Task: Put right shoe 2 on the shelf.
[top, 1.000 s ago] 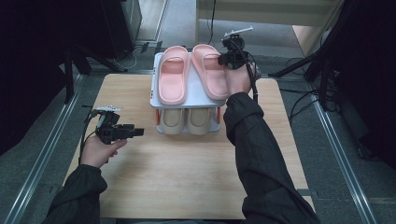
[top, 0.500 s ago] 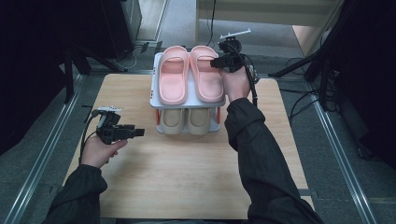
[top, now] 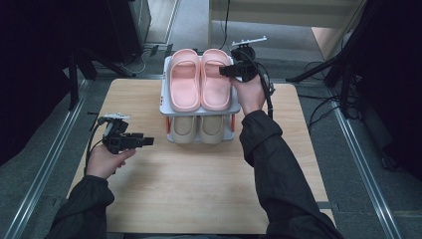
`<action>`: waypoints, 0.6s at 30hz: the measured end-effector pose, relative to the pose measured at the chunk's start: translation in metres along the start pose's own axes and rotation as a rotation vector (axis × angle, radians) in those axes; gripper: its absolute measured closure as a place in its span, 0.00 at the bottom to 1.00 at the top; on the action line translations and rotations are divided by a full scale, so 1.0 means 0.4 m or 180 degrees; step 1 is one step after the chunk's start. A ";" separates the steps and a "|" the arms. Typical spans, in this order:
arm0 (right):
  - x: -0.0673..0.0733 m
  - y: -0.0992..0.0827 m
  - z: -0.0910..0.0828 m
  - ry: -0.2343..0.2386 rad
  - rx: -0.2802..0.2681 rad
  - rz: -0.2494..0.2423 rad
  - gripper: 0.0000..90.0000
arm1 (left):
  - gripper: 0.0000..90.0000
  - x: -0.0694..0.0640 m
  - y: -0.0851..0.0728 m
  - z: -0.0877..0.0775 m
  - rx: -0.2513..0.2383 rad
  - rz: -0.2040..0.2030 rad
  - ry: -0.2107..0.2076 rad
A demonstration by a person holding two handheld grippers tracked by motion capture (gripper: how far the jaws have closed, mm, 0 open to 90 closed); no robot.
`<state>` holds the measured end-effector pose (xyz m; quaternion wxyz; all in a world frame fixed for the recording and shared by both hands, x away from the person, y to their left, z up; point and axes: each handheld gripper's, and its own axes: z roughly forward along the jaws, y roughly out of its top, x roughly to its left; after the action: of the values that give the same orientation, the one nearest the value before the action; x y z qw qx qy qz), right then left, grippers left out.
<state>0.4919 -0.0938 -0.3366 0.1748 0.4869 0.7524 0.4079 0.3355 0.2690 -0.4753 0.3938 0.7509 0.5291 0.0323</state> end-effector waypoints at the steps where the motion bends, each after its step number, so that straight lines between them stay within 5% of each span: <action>1: -0.002 -0.001 0.000 0.0018 -0.0010 -0.0011 0.62 | 0.44 0.000 0.000 0.001 0.0001 0.0000 -0.0002; 18: -0.031 -0.023 -0.033 0.0254 -0.0106 -0.0058 0.65 | 0.44 0.002 0.004 0.002 -0.0012 -0.0005 -0.0006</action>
<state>0.4836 -0.1123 -0.3375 0.1564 0.4604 0.7562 0.4378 0.3374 0.2689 -0.4750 0.3957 0.7499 0.5293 0.0323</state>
